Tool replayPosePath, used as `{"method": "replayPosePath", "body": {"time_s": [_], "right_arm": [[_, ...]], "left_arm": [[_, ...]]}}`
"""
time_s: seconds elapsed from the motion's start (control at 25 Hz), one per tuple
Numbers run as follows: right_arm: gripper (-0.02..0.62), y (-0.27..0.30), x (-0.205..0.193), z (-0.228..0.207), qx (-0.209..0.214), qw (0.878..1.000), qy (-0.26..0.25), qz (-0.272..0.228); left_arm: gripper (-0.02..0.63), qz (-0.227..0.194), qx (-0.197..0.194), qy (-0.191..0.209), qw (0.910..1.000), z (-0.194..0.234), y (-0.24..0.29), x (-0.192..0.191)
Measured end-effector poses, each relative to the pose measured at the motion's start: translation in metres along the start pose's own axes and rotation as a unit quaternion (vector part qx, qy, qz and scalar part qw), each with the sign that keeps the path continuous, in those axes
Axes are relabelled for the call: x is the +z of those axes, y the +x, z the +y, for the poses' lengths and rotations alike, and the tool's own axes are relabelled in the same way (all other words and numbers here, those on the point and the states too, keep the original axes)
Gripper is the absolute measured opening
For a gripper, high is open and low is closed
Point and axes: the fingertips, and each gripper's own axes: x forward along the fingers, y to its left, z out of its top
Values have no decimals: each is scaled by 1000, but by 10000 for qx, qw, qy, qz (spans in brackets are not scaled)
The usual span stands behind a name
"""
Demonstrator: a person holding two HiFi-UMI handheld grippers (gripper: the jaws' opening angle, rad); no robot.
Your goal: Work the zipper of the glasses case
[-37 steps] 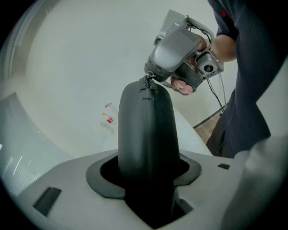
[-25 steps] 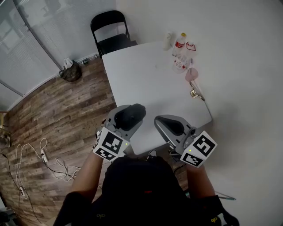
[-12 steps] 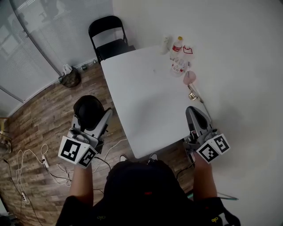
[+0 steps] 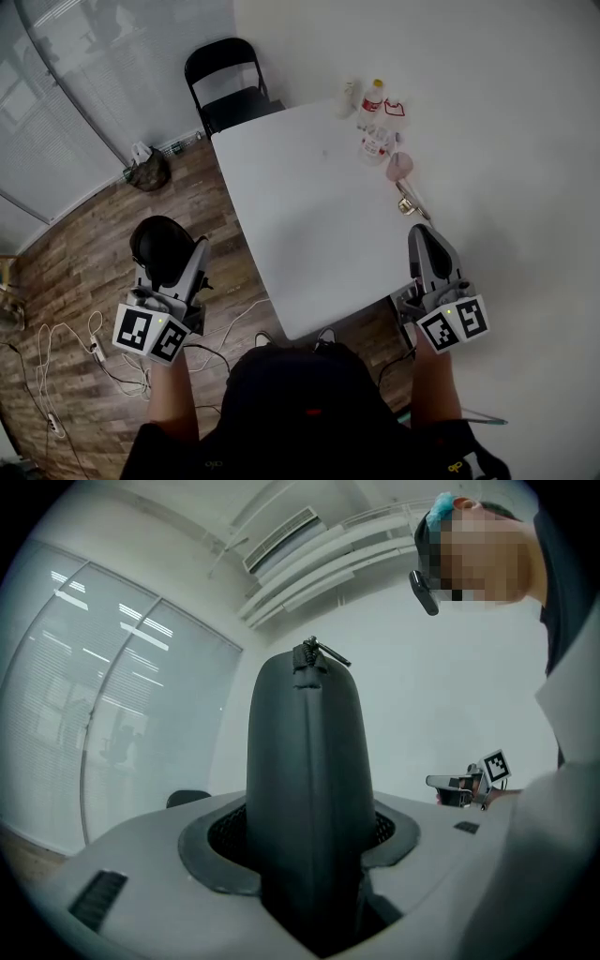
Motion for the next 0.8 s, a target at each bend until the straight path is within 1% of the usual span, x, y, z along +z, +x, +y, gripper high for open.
{"method": "replayPosePath", "body": {"time_s": [0.12,0.4,0.8], "right_arm": [[18,1,-1,-4,-18,9999,166,-32],[18,3,-8,-3,49,9996,263,65],[18,-1,-9,6,136,9995,244,124]], "left_arm": [[268,20,-18,28,10000,-1,3,-4],[268,46,-94,-17,9999,-4,7,-8],[268,100,-228,-38,9997,-13,6,-10]]}}
